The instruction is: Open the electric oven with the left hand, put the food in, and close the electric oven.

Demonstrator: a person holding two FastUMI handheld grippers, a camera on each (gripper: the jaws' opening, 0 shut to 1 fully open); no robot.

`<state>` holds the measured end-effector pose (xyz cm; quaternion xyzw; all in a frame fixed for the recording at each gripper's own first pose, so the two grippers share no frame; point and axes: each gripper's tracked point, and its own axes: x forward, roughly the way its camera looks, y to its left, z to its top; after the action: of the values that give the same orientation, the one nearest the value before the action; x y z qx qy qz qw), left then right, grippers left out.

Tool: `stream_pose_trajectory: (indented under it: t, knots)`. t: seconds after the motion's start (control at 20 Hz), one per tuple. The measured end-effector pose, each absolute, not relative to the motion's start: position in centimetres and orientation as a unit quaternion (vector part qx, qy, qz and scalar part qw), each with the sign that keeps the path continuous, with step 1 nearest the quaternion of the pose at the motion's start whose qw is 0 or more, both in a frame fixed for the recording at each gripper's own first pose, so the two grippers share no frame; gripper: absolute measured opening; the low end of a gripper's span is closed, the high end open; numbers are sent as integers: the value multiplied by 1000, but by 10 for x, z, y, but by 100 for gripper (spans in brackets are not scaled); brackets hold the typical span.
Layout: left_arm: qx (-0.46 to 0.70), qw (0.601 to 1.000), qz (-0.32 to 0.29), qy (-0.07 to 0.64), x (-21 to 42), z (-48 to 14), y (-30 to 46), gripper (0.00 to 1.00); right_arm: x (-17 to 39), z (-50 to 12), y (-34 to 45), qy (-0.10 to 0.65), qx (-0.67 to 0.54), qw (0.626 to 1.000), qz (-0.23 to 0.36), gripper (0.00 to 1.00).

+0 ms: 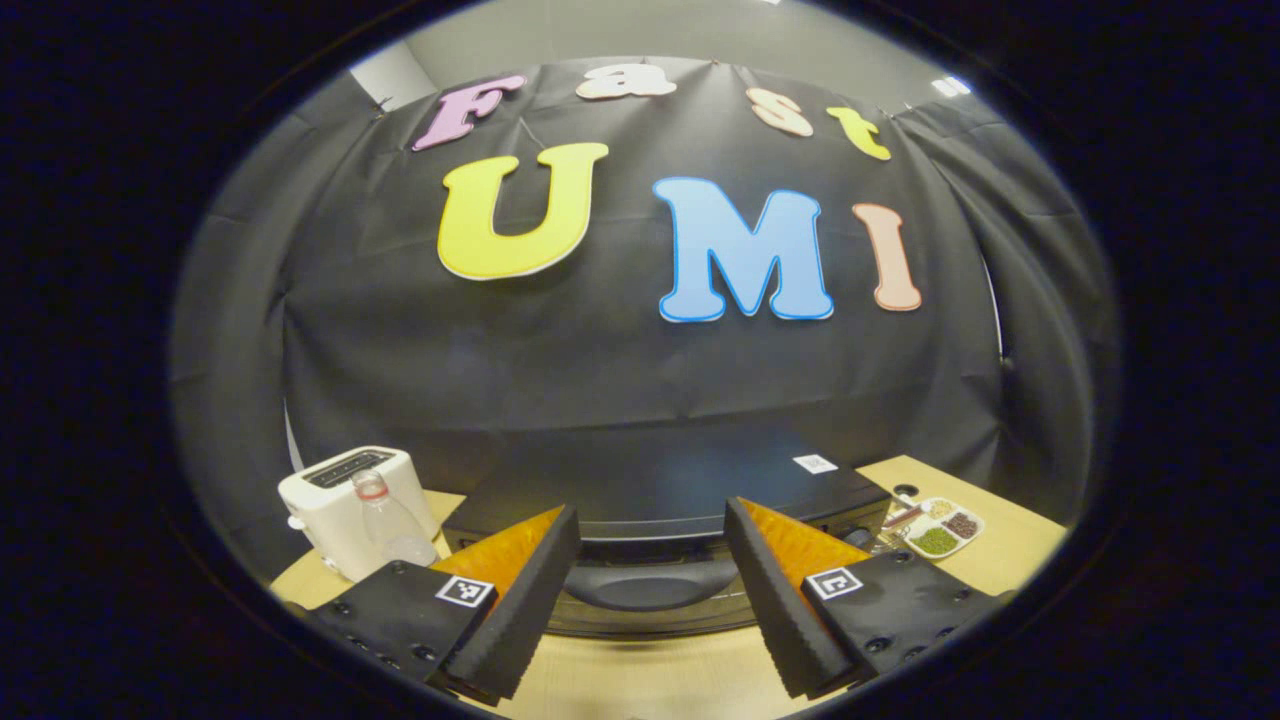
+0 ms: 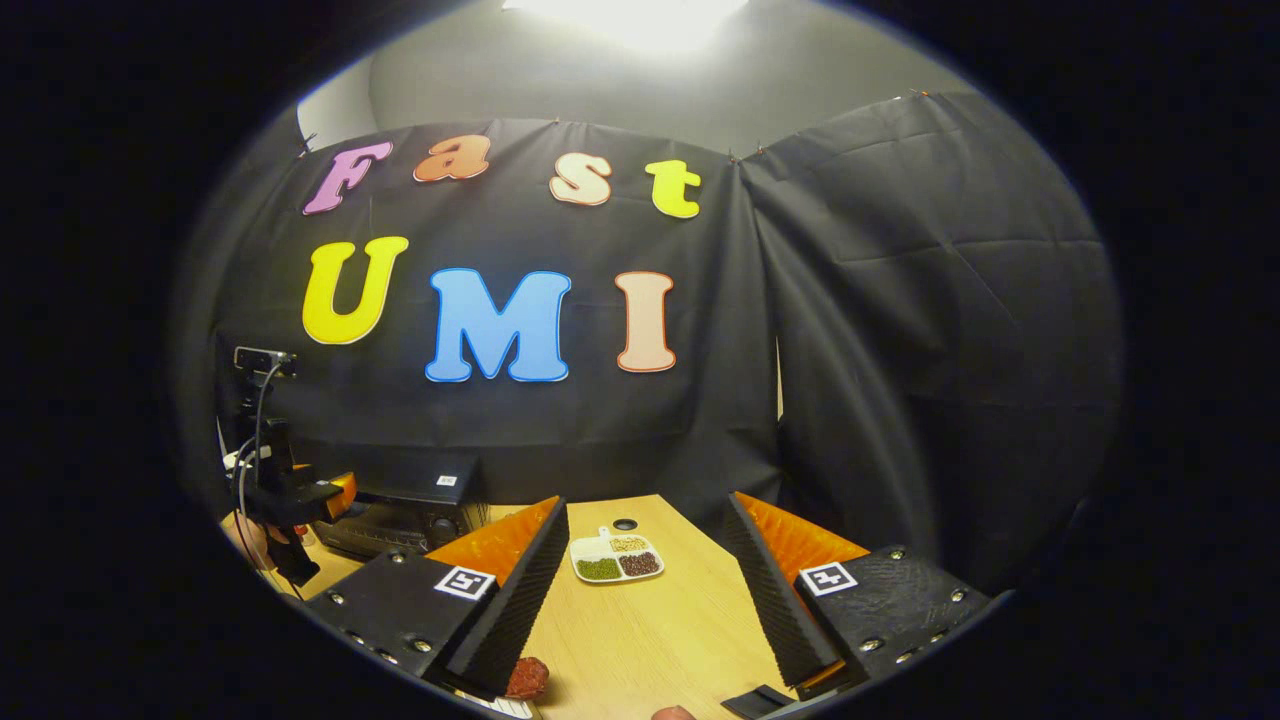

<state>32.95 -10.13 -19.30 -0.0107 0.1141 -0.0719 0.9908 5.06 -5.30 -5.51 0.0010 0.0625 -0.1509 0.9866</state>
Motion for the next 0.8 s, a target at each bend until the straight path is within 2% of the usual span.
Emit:
stream_pose_trajectory:
  t: [0.35,0.45,0.5,0.55,0.75,0.8]
  knots:
    - [-5,988,-71,134,342,-220,-105,100,54,-56,-47,71,-11,986,-147,95]
    - [-1,989,-68,128,341,-220,-106,92,53,-57,-47,73,-16,986,-146,95]
    - [-2,990,-67,123,339,-219,-106,100,53,-57,-48,74,-17,986,-146,95]
    - [-3,990,-65,126,337,-220,-106,100,53,-56,-47,74,-16,987,-145,95]
    - [-1,990,-62,123,319,-222,-105,98,53,-56,-48,71,-16,988,-139,95]
    - [0,990,-61,123,313,-223,-105,95,52,-56,-47,70,-16,988,-135,95]
